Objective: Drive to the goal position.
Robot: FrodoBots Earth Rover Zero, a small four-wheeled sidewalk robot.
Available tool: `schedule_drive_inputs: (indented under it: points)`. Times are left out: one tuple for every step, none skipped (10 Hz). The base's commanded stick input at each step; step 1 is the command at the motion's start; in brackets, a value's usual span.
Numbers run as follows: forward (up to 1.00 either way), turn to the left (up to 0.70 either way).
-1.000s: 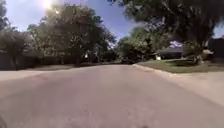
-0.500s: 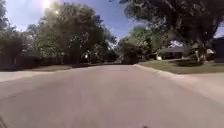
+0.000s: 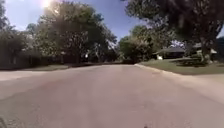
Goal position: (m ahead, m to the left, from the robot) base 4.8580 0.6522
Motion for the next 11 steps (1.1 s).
schedule_drive_inputs:
  points:
    - [0.70, 0.00]
    - [0.70, 0.00]
    - [0.70, 0.00]
    - [0.70, 0.00]
    - [0.70, 0.00]
    - [0.70, 0.00]
    - [0.70, 0.00]
    - [0.70, 0.00]
    - [0.70, 0.00]
    - [0.70, 0.00]
    - [0.70, 0.00]
